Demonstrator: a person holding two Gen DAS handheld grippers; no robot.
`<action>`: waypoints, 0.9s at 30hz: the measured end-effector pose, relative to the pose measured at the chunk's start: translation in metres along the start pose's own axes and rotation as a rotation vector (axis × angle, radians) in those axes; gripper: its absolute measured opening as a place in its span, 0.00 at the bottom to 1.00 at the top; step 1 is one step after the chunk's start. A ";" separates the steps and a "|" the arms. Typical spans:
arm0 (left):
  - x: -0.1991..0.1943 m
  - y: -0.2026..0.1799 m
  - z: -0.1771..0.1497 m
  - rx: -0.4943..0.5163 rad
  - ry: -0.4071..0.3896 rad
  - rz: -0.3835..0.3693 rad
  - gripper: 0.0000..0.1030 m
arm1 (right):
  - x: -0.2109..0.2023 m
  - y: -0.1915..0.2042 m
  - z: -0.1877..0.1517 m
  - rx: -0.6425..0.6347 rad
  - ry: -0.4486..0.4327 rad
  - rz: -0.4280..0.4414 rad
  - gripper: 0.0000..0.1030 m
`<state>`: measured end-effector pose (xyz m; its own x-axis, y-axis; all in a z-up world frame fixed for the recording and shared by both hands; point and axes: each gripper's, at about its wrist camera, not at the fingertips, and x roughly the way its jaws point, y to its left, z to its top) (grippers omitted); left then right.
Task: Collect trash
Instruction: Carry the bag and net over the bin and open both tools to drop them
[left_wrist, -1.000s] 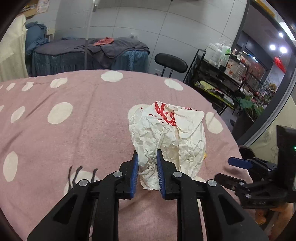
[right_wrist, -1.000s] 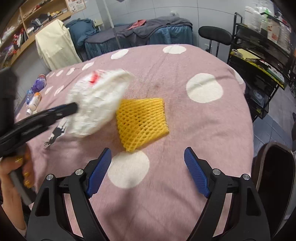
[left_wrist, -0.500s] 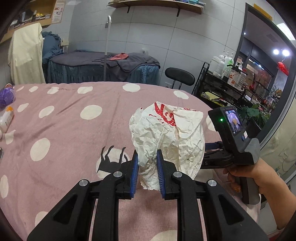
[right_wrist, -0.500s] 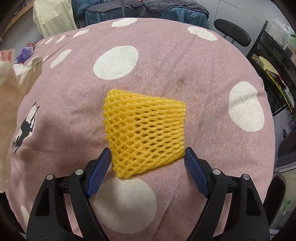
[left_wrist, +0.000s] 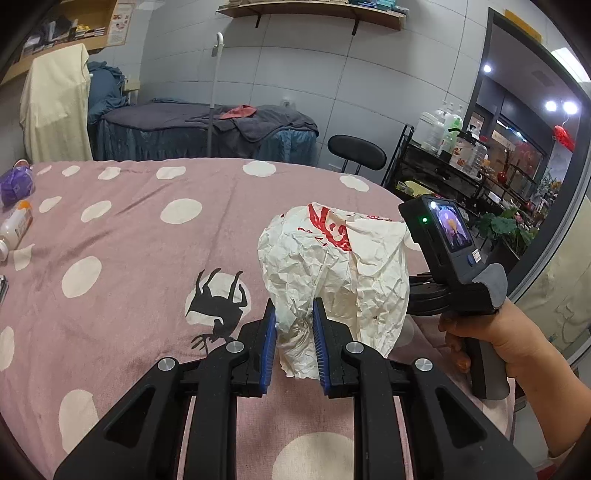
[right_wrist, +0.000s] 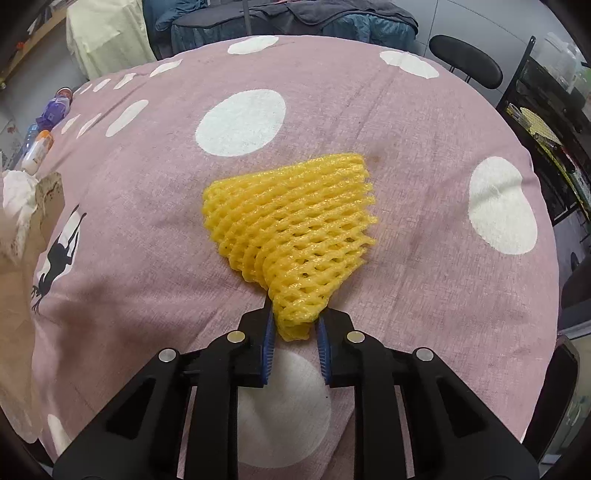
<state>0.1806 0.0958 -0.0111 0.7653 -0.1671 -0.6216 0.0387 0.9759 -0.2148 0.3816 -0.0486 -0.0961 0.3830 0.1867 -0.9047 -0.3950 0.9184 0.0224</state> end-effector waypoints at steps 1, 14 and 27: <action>-0.001 0.000 -0.001 -0.004 -0.001 0.000 0.18 | -0.005 -0.001 -0.002 -0.001 -0.012 0.000 0.19; -0.011 -0.026 -0.019 -0.007 -0.010 -0.074 0.18 | -0.119 -0.069 -0.085 0.177 -0.273 0.044 0.19; -0.001 -0.124 -0.031 0.118 0.011 -0.247 0.18 | -0.184 -0.172 -0.214 0.459 -0.394 -0.168 0.19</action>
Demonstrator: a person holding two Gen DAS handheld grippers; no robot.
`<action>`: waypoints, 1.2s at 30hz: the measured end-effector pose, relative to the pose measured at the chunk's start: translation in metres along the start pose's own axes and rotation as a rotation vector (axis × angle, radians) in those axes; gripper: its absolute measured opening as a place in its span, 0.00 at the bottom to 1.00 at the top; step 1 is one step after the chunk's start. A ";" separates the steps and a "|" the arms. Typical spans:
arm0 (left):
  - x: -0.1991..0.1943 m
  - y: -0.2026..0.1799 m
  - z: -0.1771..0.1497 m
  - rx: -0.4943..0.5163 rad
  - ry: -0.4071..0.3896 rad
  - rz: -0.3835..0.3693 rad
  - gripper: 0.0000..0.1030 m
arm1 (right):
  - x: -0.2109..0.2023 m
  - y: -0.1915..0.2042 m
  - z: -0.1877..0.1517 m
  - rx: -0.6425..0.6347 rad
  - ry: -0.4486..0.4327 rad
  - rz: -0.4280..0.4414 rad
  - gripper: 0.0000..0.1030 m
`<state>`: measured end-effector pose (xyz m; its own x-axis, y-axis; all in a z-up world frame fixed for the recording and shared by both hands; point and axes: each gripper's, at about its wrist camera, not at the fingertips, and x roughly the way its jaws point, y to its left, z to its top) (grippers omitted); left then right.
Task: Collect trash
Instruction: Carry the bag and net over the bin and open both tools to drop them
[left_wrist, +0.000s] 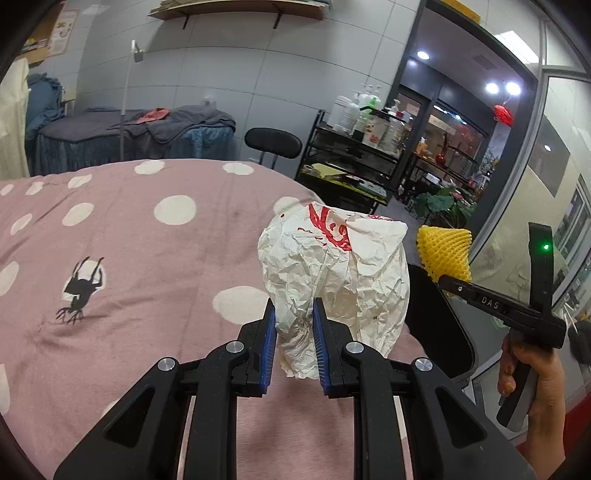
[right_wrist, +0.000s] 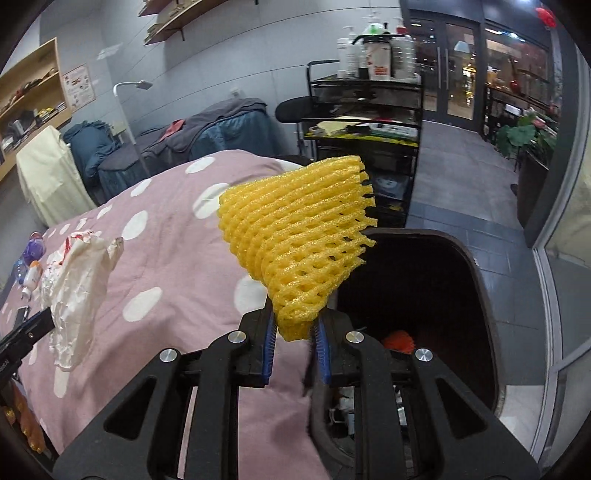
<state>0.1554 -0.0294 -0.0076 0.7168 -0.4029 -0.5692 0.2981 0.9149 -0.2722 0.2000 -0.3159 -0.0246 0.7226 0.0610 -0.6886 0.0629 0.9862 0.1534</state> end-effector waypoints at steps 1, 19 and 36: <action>0.003 -0.008 0.000 0.011 0.003 -0.014 0.18 | 0.001 -0.008 -0.004 0.013 0.004 -0.016 0.19; 0.062 -0.099 -0.010 0.156 0.124 -0.161 0.18 | 0.014 -0.079 -0.068 0.161 0.067 -0.187 0.61; 0.135 -0.175 -0.019 0.299 0.278 -0.217 0.18 | -0.045 -0.129 -0.080 0.259 -0.039 -0.317 0.67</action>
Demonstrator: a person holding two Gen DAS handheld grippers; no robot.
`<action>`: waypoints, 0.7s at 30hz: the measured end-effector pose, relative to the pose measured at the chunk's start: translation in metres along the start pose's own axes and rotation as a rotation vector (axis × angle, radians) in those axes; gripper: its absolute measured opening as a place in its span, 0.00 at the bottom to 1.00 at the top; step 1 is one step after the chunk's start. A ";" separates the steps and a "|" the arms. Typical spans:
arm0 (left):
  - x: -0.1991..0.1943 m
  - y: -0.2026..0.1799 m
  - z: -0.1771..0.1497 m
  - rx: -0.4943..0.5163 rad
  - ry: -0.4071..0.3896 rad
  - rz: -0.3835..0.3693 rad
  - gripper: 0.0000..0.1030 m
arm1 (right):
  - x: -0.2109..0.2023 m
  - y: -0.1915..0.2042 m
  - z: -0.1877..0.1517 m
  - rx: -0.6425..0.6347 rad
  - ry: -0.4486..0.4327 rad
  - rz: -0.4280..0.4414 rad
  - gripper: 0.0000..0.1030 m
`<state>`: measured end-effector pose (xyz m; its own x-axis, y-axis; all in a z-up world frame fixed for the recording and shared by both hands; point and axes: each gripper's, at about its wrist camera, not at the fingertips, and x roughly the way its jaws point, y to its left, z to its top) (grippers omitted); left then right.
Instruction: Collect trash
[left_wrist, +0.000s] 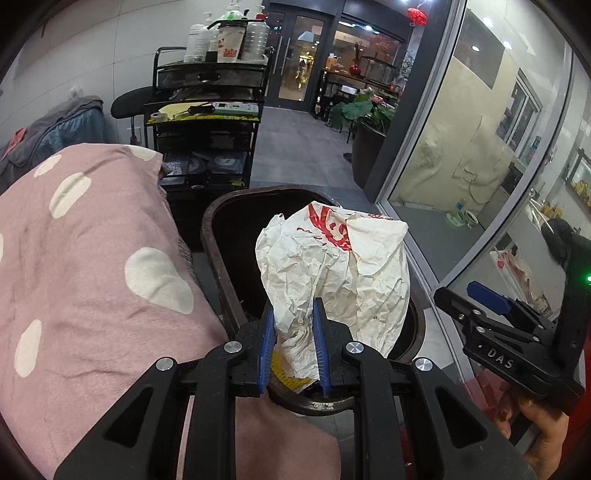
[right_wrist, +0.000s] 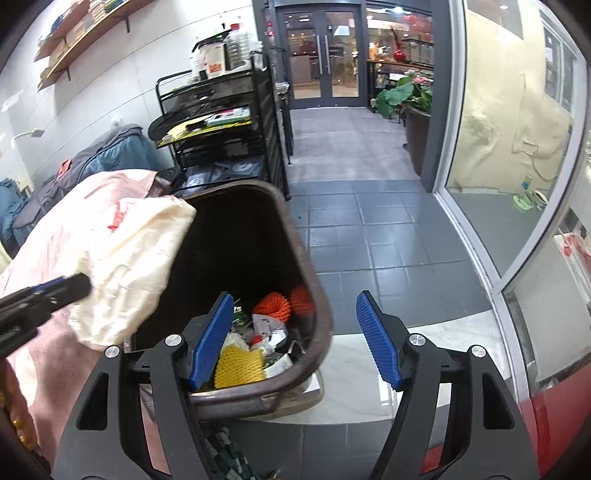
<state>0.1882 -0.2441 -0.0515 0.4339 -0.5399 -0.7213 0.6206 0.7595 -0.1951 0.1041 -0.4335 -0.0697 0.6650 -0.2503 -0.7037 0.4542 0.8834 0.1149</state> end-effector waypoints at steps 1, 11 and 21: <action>0.003 -0.003 0.001 0.010 0.009 0.001 0.18 | -0.002 -0.003 0.000 0.007 -0.003 -0.002 0.67; 0.009 -0.024 0.005 0.126 -0.019 0.045 0.79 | -0.011 -0.016 0.005 0.030 -0.030 -0.024 0.69; -0.070 0.003 -0.030 0.066 -0.206 0.098 0.94 | -0.029 0.015 -0.001 0.005 -0.142 0.039 0.89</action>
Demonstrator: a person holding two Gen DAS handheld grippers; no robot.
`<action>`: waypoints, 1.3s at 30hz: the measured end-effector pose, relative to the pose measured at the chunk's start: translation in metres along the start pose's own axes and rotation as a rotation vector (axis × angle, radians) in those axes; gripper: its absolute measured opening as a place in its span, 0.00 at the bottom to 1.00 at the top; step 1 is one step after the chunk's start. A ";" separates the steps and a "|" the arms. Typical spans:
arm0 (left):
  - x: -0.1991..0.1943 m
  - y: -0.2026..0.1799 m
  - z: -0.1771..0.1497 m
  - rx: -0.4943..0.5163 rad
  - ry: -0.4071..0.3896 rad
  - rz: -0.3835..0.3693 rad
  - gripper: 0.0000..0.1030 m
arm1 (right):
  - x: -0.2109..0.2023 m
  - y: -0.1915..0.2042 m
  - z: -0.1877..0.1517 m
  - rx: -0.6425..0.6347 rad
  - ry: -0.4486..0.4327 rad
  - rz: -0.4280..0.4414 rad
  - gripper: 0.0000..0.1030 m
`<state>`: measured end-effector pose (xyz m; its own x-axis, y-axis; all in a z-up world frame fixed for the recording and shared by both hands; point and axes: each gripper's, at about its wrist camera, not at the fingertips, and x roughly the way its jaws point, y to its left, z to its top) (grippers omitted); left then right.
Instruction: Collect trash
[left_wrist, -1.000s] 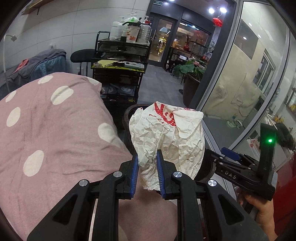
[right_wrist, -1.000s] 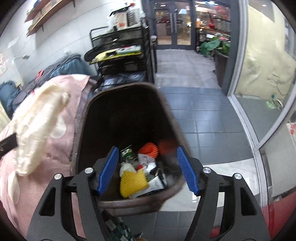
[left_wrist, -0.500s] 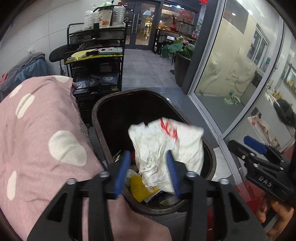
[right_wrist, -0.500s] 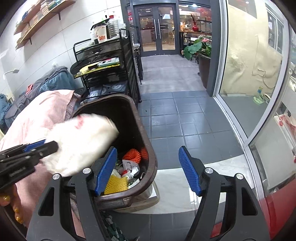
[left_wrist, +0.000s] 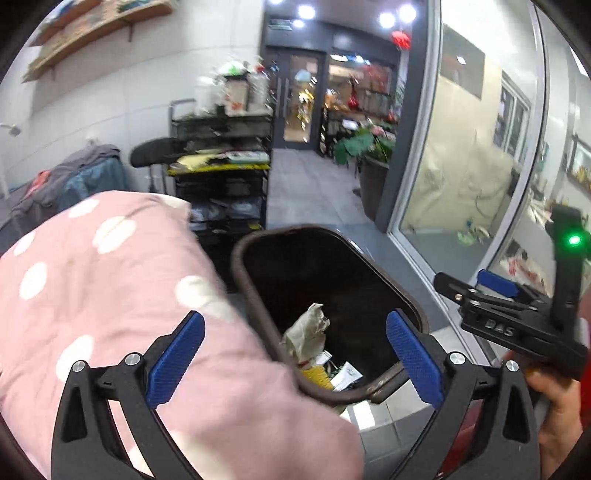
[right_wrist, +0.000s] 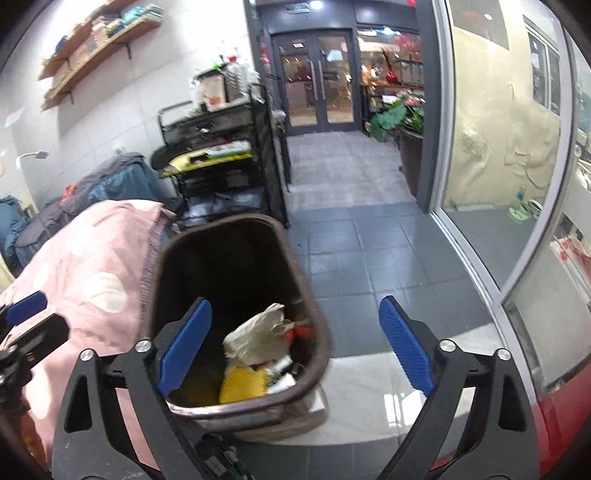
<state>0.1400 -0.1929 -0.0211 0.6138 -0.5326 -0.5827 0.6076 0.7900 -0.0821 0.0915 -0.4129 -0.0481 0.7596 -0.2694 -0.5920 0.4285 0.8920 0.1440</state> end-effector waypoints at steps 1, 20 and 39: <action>-0.010 0.006 -0.003 -0.008 -0.018 0.020 0.94 | -0.003 0.008 -0.002 -0.010 -0.013 0.016 0.90; -0.155 0.078 -0.082 -0.243 -0.230 0.470 0.94 | -0.103 0.169 -0.068 -0.292 -0.233 0.279 0.94; -0.204 0.073 -0.108 -0.284 -0.321 0.593 0.94 | -0.168 0.182 -0.100 -0.313 -0.306 0.378 0.94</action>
<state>0.0046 0.0060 0.0041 0.9430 -0.0194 -0.3323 0.0001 0.9983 -0.0581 -0.0066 -0.1693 -0.0018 0.9586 0.0373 -0.2824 -0.0297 0.9991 0.0313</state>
